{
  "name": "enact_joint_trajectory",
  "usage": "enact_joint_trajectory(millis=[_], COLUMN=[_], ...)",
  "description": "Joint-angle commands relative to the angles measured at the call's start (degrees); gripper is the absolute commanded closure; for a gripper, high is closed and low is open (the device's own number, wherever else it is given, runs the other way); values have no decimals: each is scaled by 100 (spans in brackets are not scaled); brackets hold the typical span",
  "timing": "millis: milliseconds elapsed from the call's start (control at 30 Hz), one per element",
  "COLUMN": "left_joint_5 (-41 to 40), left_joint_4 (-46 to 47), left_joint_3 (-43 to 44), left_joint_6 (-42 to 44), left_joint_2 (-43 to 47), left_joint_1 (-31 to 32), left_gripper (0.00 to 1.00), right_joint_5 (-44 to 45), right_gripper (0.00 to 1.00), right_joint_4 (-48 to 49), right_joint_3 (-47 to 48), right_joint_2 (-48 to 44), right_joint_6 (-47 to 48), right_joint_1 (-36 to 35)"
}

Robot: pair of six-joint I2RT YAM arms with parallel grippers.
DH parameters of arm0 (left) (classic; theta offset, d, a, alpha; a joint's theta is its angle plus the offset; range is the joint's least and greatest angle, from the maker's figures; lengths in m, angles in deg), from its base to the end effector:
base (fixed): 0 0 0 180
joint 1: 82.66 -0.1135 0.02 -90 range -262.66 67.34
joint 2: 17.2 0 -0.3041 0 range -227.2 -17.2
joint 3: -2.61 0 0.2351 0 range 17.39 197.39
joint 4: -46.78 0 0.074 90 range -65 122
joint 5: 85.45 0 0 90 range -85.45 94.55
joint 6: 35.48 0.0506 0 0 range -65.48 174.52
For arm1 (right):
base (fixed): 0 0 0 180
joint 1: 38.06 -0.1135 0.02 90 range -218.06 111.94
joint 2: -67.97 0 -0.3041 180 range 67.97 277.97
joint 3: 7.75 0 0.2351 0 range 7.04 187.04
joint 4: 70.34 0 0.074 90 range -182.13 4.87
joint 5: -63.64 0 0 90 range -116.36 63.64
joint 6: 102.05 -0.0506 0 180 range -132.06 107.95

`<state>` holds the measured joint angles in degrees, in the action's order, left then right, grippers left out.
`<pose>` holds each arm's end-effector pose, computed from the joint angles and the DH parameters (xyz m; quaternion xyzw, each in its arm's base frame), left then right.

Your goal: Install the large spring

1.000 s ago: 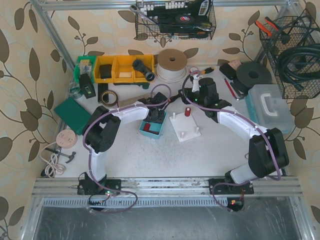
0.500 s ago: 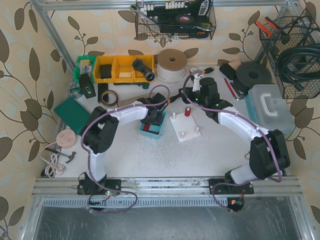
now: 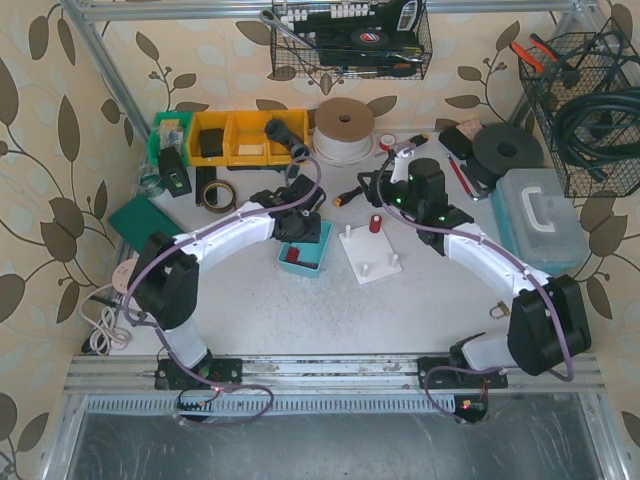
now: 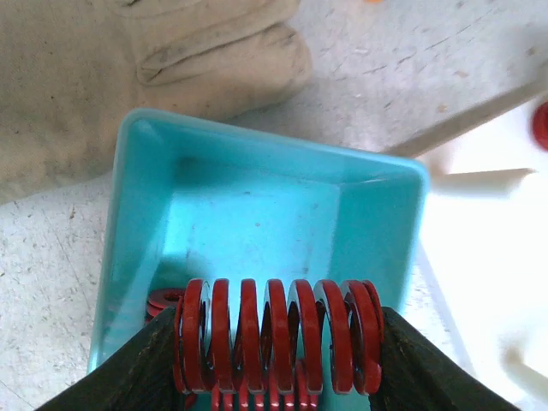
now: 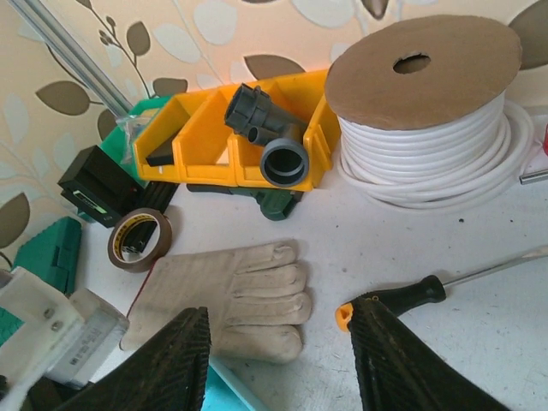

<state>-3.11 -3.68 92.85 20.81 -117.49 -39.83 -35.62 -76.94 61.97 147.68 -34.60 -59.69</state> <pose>0.2737 -0.2445 0.2636 0.0598 0.9632 -0.1066 0.2394 0.2907 0.1240 0.3365 -0.0418 0.7995 0.2840 0.5277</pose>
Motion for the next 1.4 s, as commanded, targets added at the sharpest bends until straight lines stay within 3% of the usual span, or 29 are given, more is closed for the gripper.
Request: enact_joint_trajectory(millis=[0,300,467,667,900,1167,1367], left_joint_5=[288,1226,1615,2142,2514,3185,3337], left_joint_4=[108,901,1210,1817,2307,3267,3027], left_joint_3=[49,-518,-727,-1236,-1639,-1783,-1565], left_joint_6=[-311,-1444,-1845,-2368,-2943,-4297,-4507], left_joint_2=[534,1572,2250,2919,3466,3789,3886], left_joint_1=[-25,-338,-374,-401,-470,-695,-683], left_gripper=[73,74,75,75,77,80,82], right_joint_5=[-94,151,45,-1178,-1693,-1610,-865], right_gripper=[53,51,49,49,49,44,42], right_joint_4=[541,1810,1708,1660,2176,2573,2573], right_joint_3=[-300,-1255,-1612,-1896,-3032,-3567,-3487], right_joint_2=[-373,-1274,-1891,-2259,-3183,-3446,-3371], right_joint_6=[-162,-849,-1365,-1368,-1686,-892,170], right_joint_1=[-17,-8,-8,-8,-58,-815,-1879])
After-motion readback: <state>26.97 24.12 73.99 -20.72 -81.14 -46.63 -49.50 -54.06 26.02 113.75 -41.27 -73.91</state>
